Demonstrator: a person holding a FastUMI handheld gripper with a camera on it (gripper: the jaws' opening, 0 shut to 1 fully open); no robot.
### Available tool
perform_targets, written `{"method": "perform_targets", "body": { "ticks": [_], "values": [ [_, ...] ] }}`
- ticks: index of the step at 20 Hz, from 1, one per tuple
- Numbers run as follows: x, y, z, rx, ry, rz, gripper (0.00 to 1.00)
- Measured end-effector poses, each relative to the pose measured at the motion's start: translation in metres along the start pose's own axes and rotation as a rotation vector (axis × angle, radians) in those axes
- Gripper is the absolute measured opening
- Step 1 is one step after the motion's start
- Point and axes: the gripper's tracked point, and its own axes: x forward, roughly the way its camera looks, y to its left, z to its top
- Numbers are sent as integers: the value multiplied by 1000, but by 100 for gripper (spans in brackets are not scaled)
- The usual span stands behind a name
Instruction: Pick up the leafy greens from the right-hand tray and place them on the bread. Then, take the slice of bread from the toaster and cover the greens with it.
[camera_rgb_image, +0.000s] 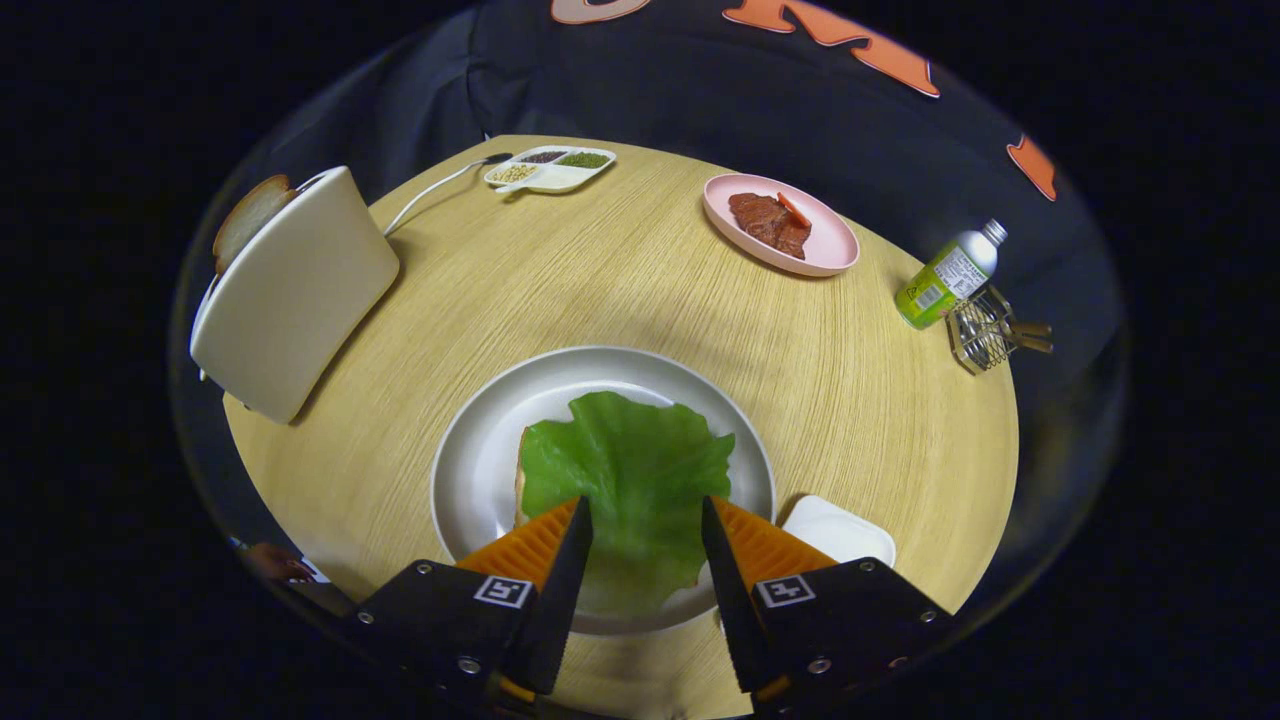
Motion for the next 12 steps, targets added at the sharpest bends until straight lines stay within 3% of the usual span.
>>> {"method": "perform_targets", "body": {
  "ticks": [7, 12],
  "values": [
    [-63, 23, 73, 1, -172, 52, 85],
    [-105, 75, 129, -1, -229, 136, 98]
  ]
}}
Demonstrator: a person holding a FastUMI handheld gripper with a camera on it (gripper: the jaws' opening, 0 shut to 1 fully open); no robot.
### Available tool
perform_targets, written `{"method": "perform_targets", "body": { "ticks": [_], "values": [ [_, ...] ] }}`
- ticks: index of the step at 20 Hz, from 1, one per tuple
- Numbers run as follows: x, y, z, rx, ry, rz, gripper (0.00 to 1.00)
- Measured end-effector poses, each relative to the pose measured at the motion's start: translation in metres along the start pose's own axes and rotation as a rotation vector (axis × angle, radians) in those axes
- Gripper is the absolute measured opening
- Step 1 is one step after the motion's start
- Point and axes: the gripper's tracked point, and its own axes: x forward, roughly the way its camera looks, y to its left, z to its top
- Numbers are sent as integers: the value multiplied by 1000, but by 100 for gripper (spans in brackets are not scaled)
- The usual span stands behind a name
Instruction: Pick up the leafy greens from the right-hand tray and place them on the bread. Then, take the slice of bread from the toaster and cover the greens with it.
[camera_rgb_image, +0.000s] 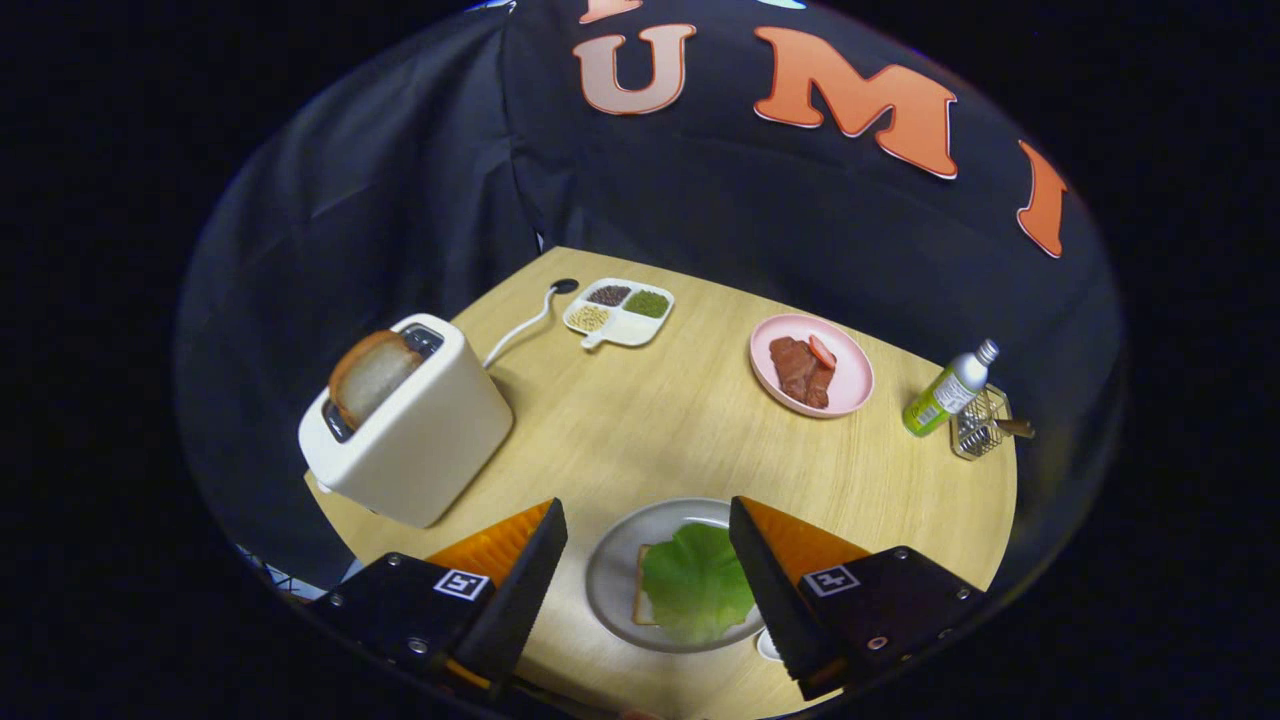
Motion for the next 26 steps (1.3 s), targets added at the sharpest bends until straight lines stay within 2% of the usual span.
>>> {"method": "perform_targets", "body": {
  "ticks": [6, 13, 18, 22, 25, 26],
  "values": [
    [-3, 80, 58, -40, 8, 101, 98],
    [19, 178, 95, -88, 70, 181, 95],
    [48, 200, 81, -70, 203, 130, 92],
    [66, 205, 73, -53, 284, 66, 84],
    [71, 212, 61, -28, 358, 51, 65],
    [74, 212, 61, -37, 356, 40, 62]
  ]
}}
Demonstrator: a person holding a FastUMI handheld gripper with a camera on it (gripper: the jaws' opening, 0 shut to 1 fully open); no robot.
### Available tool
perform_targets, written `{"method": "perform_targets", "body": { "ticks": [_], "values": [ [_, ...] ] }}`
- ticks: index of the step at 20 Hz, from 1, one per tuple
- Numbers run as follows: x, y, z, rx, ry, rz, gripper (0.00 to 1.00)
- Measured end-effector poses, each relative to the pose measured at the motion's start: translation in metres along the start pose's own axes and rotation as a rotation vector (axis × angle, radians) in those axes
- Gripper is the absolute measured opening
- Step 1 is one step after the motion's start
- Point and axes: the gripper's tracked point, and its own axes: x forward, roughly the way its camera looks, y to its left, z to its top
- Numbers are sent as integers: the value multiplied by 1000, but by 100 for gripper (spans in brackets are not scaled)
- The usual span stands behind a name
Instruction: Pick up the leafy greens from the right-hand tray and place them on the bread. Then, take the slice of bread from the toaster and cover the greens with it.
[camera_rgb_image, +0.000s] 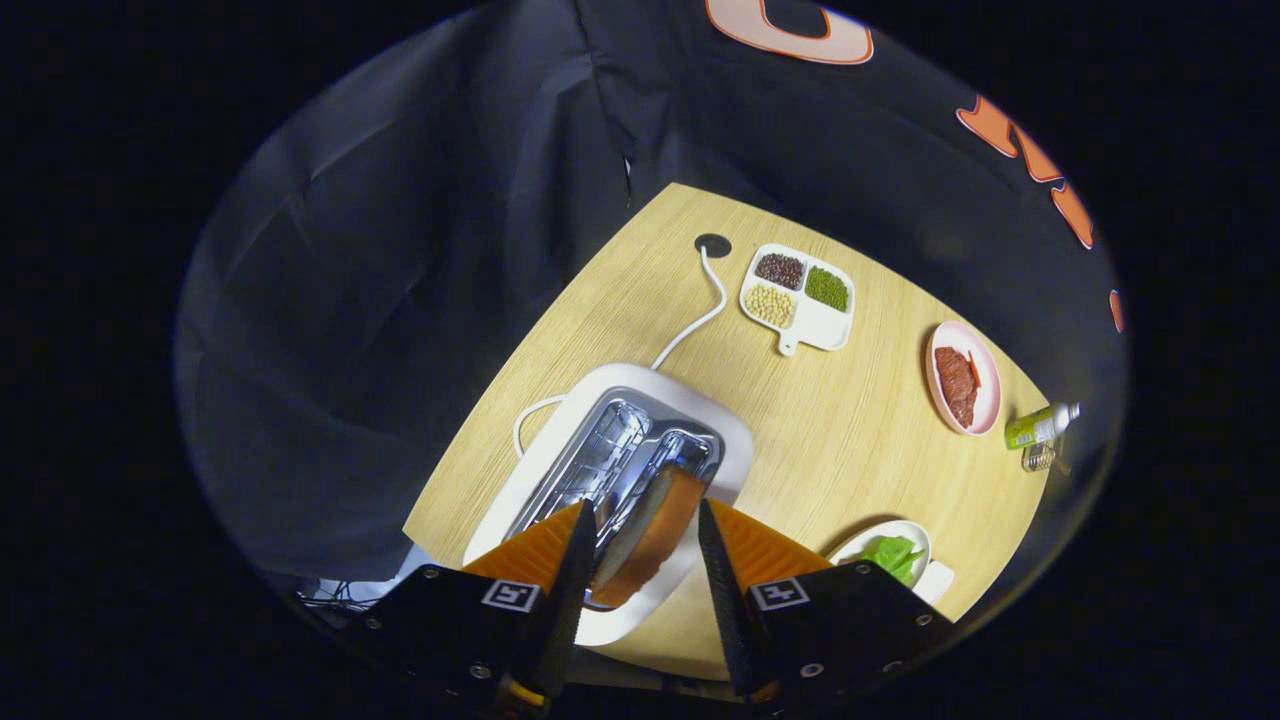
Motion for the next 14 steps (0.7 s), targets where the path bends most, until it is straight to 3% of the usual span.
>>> {"method": "perform_targets", "body": {
  "ticks": [5, 9, 14],
  "values": [
    [11, -2, 0, 11, 15, -38, 25],
    [7, -2, 3, 51, -5, 2, 13],
    [-16, -10, 9, 95, -51, 72, 11]
  ]
}}
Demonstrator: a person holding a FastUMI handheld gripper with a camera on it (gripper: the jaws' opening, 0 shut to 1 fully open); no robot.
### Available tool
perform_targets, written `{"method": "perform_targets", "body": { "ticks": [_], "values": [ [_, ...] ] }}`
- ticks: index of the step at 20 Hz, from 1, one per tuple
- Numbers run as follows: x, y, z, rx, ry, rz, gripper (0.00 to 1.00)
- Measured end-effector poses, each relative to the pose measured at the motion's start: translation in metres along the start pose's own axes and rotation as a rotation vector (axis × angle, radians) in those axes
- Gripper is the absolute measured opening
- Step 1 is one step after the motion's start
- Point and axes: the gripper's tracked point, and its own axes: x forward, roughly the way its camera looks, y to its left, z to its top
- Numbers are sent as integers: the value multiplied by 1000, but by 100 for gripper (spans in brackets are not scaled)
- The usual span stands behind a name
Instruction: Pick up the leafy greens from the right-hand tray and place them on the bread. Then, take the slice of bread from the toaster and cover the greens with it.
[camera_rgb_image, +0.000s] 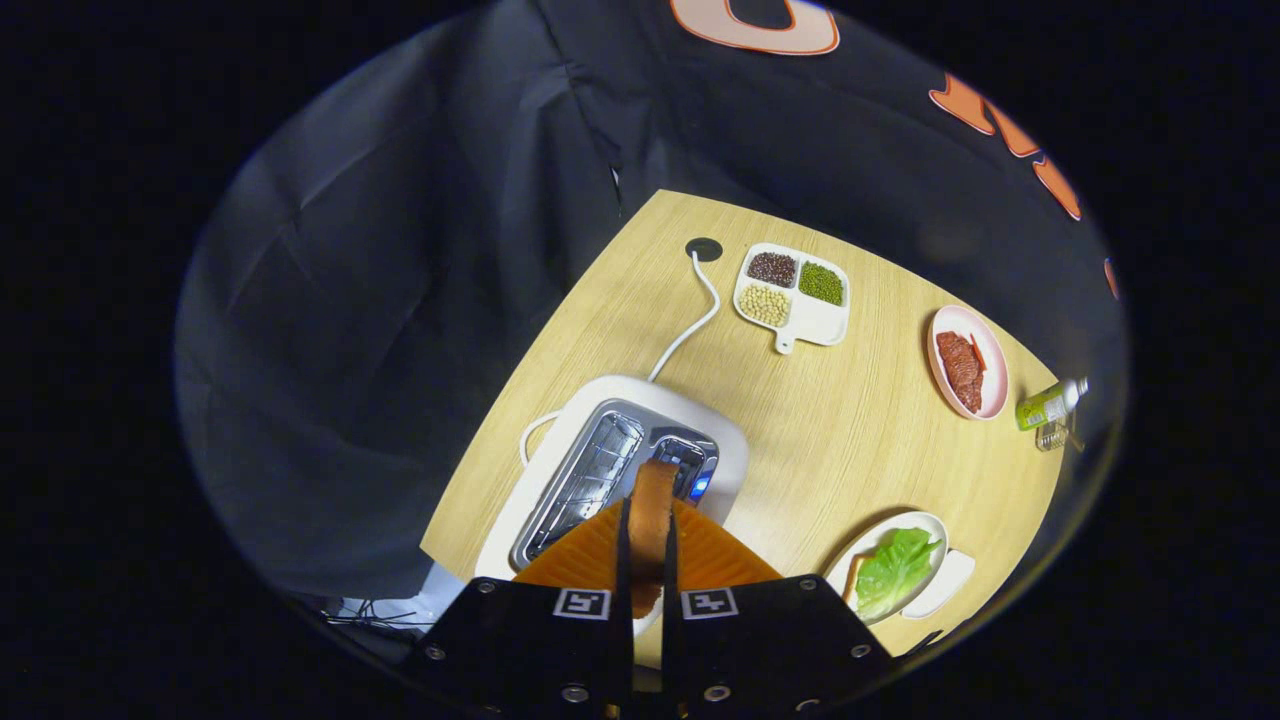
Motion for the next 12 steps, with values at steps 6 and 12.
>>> {"method": "perform_targets", "body": {
  "ticks": [6, 12],
  "values": [
    [-49, -16, 12, 83, -87, 95, 11],
    [-91, -60, 16, 167, -174, 133, 11]
  ]
}}
